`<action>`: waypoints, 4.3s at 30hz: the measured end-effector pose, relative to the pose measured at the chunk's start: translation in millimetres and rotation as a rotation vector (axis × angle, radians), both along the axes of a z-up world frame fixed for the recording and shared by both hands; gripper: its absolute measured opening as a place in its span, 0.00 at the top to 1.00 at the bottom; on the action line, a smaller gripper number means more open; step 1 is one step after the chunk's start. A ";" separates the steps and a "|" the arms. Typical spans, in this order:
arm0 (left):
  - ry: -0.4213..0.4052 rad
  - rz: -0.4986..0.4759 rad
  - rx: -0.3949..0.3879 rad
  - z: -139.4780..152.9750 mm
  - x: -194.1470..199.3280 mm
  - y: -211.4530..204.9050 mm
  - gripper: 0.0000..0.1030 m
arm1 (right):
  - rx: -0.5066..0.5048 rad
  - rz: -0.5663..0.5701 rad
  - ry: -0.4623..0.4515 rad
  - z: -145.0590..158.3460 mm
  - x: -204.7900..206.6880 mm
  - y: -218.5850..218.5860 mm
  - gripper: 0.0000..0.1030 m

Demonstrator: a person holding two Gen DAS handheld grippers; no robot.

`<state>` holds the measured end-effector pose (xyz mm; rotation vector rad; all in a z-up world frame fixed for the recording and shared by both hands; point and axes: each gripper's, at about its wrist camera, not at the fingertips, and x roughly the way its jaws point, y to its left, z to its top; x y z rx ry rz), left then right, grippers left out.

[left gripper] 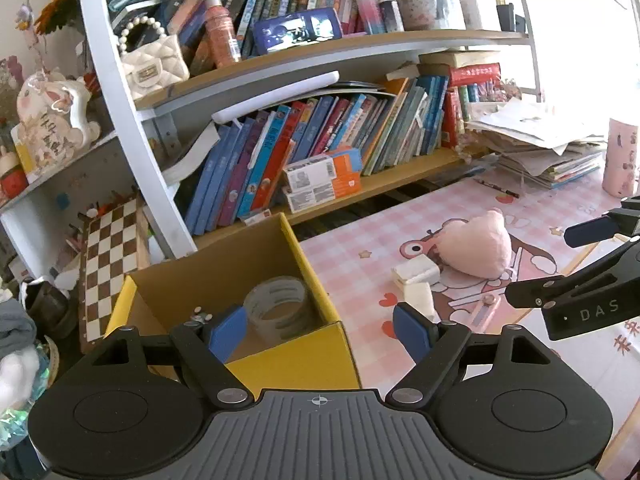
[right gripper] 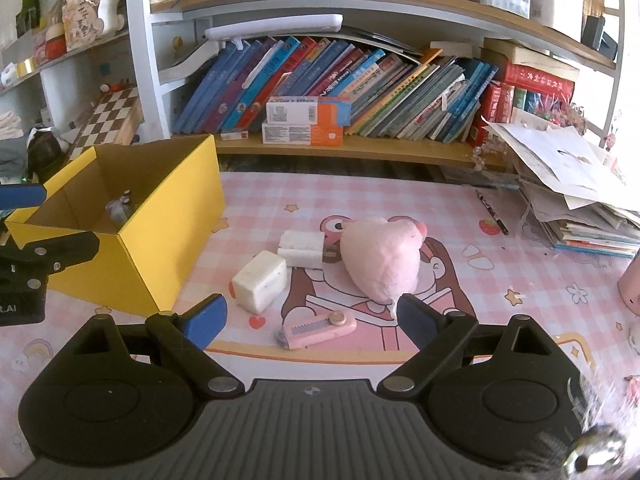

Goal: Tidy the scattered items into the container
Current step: 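Withdraw both tools from the box back toward the white blocks and eraser, then move the right tool over the pink plush pig while the left tool approaches the pink box cutter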

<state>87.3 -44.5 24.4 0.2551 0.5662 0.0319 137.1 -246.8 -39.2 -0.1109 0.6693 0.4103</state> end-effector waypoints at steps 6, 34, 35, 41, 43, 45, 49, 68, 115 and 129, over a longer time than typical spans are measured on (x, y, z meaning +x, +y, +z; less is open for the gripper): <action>0.005 -0.004 0.008 -0.8 3.1 -13.2 0.20 | 0.006 0.010 0.009 -2.3 2.6 -9.6 0.10; 0.047 -0.082 -0.012 -15.0 20.6 -79.4 0.20 | -0.003 -0.009 0.031 -15.4 24.6 -60.1 0.10; 0.049 -0.087 -0.012 -15.5 21.0 -81.2 0.20 | -0.002 -0.011 0.031 -15.5 25.0 -61.6 0.10; 0.065 -0.116 -0.015 -18.3 23.0 -92.1 0.20 | 0.006 -0.019 0.028 -15.6 27.4 -68.4 0.10; 0.069 -0.124 -0.014 -18.8 23.6 -95.7 0.20 | 0.008 -0.018 0.029 -15.9 28.1 -69.8 0.10; 0.072 -0.131 -0.011 -19.0 23.8 -98.8 0.20 | 0.011 -0.018 0.031 -16.4 28.9 -71.0 0.10; 0.080 -0.143 -0.008 -20.8 24.4 -104.1 0.20 | 0.015 -0.017 0.034 -17.4 30.6 -73.3 0.10; 0.117 -0.200 0.046 -33.3 38.9 -124.3 0.21 | 0.013 0.003 0.021 -22.6 45.5 -70.3 0.10; 0.261 -0.256 -0.045 -83.9 105.9 -127.2 0.39 | 0.040 0.063 0.007 -53.8 120.9 -41.8 0.11; 0.291 -0.253 -0.083 -94.2 119.9 -124.5 0.41 | 0.032 0.100 0.045 -66.6 136.4 -35.2 0.11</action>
